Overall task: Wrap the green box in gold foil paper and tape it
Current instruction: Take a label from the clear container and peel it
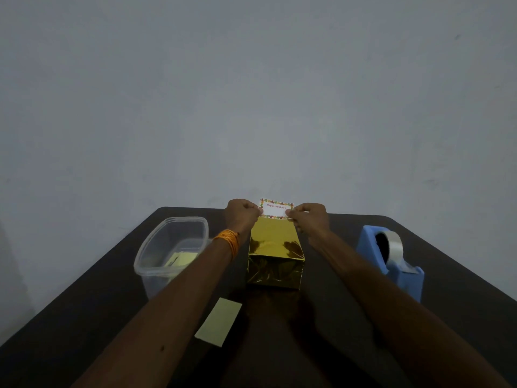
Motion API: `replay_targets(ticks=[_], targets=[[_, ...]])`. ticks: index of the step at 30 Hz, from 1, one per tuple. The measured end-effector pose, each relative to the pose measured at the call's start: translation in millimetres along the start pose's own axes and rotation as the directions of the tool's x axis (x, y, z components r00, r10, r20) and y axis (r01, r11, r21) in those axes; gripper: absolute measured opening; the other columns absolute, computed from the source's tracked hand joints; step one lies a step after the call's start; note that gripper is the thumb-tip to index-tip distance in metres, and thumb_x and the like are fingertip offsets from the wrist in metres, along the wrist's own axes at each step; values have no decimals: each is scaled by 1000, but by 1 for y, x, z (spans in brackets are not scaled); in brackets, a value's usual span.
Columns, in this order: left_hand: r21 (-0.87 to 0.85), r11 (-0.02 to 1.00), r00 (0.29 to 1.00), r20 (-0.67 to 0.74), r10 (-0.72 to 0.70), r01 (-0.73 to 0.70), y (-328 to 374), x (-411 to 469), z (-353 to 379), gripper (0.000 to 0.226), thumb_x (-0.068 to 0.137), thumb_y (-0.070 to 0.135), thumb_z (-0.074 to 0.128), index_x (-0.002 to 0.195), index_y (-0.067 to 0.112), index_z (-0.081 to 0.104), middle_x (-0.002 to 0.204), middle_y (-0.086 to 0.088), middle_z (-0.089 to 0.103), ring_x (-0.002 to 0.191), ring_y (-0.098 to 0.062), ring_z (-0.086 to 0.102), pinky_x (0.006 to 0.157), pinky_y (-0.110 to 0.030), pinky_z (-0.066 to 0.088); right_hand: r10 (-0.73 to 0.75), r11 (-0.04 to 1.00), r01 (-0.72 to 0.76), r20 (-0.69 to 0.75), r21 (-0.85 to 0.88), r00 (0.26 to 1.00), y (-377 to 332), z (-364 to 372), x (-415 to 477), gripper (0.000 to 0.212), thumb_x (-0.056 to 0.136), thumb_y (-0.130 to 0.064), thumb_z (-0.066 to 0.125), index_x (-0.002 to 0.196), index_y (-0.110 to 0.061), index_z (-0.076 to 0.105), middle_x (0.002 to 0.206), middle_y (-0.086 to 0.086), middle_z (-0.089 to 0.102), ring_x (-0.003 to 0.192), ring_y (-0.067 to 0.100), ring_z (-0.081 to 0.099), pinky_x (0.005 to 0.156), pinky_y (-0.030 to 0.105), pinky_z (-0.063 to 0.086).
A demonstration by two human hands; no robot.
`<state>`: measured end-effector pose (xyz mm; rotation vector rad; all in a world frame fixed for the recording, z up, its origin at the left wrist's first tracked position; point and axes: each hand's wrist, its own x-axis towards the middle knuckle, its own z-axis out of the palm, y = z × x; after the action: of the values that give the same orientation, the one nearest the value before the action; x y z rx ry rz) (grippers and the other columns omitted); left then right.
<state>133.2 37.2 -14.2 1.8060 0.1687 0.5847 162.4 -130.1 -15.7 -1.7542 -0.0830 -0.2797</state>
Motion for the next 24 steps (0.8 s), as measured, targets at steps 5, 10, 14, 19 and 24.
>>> replay_targets(ticks=[5, 10, 14, 19, 24], targets=[[52, 996, 997, -43, -70, 72, -11, 19, 11, 24, 76, 12, 83, 91, -5, 76, 89, -17, 74, 82, -27, 71, 75, -35, 60, -4, 994, 2, -22, -112, 1000, 10, 8, 19, 20, 83, -13, 79, 87, 6, 74, 81, 14, 72, 56, 12, 58, 54, 24, 47], [149, 986, 997, -53, -62, 69, -19, 29, 19, 26, 74, 16, 84, 92, -2, 76, 92, -15, 75, 84, -26, 70, 78, -39, 61, 5, 968, -17, -51, -252, 999, 16, 15, 33, 22, 79, -14, 82, 87, 4, 74, 84, 14, 73, 66, 18, 67, 58, 26, 53], [189, 980, 997, -60, -47, 57, -27, 30, 20, 26, 77, 17, 82, 95, -1, 76, 93, -14, 75, 87, -25, 70, 79, -35, 60, -11, 959, -3, -48, -285, 999, 24, 18, 35, 21, 79, -17, 83, 87, 1, 75, 80, 11, 74, 68, 21, 73, 65, 31, 61], [204, 978, 996, -81, -29, 45, -34, 32, 22, 24, 79, 17, 80, 95, 1, 77, 92, -13, 75, 86, -24, 70, 78, -36, 60, -65, 930, 45, -42, -365, 997, 25, 22, 34, 19, 81, -19, 81, 86, -1, 76, 78, 11, 74, 67, 18, 71, 56, 19, 51], [218, 976, 995, -96, 17, 5, -38, 28, 28, 17, 78, 16, 78, 90, 4, 76, 92, -11, 73, 87, -21, 67, 76, -34, 58, -131, 896, 108, -25, -431, 991, 30, 26, 35, 18, 81, -18, 79, 84, 0, 77, 70, 10, 73, 62, 18, 70, 61, 26, 56]])
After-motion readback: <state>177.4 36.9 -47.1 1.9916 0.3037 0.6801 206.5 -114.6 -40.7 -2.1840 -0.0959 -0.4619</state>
